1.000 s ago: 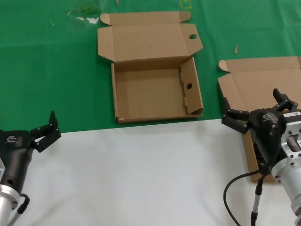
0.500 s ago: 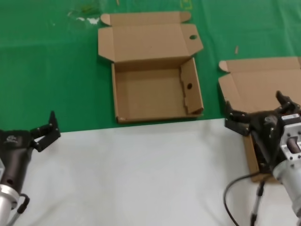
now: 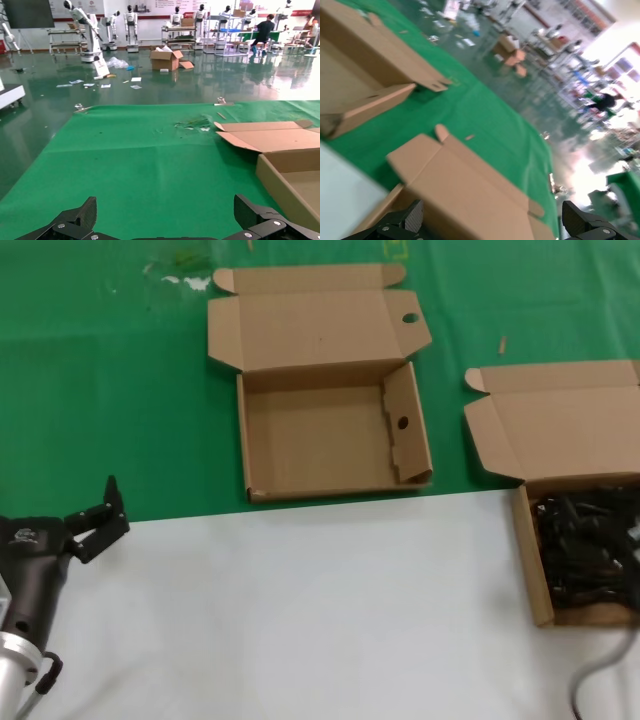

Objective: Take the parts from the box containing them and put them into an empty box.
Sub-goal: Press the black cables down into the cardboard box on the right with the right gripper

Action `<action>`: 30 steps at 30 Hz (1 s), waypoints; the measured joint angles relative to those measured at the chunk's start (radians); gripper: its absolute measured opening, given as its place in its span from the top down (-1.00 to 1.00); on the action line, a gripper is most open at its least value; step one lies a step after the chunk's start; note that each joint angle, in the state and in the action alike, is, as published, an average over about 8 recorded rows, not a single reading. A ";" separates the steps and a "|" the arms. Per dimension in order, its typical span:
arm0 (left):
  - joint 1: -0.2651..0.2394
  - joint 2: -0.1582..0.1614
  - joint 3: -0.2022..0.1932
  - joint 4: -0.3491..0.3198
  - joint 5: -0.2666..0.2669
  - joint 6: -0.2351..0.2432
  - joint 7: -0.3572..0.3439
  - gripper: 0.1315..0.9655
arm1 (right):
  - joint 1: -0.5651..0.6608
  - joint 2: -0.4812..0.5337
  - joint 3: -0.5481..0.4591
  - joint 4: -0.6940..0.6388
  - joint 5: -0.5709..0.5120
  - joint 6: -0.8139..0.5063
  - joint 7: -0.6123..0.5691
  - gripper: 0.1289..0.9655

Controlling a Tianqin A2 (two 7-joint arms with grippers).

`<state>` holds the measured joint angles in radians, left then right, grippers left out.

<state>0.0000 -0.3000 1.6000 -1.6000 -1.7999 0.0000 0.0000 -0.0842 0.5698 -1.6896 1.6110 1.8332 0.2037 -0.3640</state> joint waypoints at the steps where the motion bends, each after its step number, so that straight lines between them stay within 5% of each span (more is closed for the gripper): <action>1: 0.000 0.000 0.000 0.000 0.000 0.000 0.000 -1.00 | -0.025 0.041 -0.009 0.023 0.041 0.007 -0.010 -1.00; 9: 0.000 0.000 0.000 0.000 0.000 0.000 0.000 -1.00 | -0.241 0.373 -0.031 0.164 0.344 0.039 -0.048 -1.00; 15: 0.000 0.000 0.000 0.000 0.000 0.000 0.000 -1.00 | -0.309 0.573 -0.074 0.155 0.440 0.087 -0.084 -1.00; 30: 0.000 0.000 0.000 0.000 0.000 0.000 0.000 -1.00 | 0.071 0.644 -0.406 0.009 0.532 0.091 -0.390 -1.00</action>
<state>0.0000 -0.3000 1.6000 -1.6000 -1.7999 0.0000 -0.0001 -0.0129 1.2138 -2.0952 1.6196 2.3649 0.2945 -0.7535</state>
